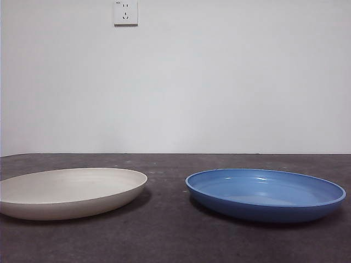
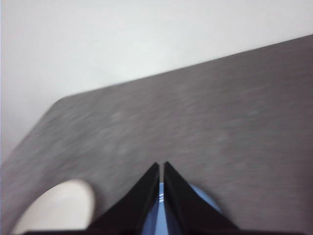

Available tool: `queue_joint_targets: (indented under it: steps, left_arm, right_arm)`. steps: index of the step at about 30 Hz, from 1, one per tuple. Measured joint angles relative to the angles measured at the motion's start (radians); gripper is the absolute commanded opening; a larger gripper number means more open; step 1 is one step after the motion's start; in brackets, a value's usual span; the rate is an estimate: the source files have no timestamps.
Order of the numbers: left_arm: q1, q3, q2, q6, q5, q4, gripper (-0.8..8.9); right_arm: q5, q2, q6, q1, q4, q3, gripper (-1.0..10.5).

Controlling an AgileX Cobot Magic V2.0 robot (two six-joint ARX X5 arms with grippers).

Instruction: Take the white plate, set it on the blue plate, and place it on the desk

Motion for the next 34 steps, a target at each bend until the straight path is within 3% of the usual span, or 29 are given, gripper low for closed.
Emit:
queue_joint_targets:
  steps: [7,16,18,20,23,25,34]
  left_arm:
    - [-0.080,0.156,0.141,0.047,0.168,-0.178,0.18]
    - [-0.165,0.167,0.193,0.086,0.209,-0.203,0.43]
    - [-0.166,0.167,0.193,0.086,0.209,-0.203,1.23]
    - [-0.166,0.167,0.193,0.085,0.209,-0.203,2.75]
    - [-0.166,0.167,0.193,0.086,0.209,-0.201,5.38]
    - [-0.166,0.167,0.193,0.086,0.209,-0.195,6.48]
    - [-0.166,0.167,0.193,0.087,0.210,-0.202,6.57]
  right_arm:
    - [-0.203,0.171,-0.061,0.087,-0.105,0.149,0.1]
    - [-0.263,0.240,-0.151,0.132,-0.145,0.192,0.1]
    - [-0.263,0.240,-0.159,0.132,-0.148,0.192,0.1]
    - [-0.262,0.240,-0.163,0.132,-0.152,0.192,1.1]
    - [-0.262,0.240,-0.169,0.132,-0.153,0.192,4.2]
    - [-0.262,0.240,-0.169,0.132,-0.153,0.192,6.0]
    - [-0.262,0.240,-0.170,0.132,-0.154,0.192,6.4]
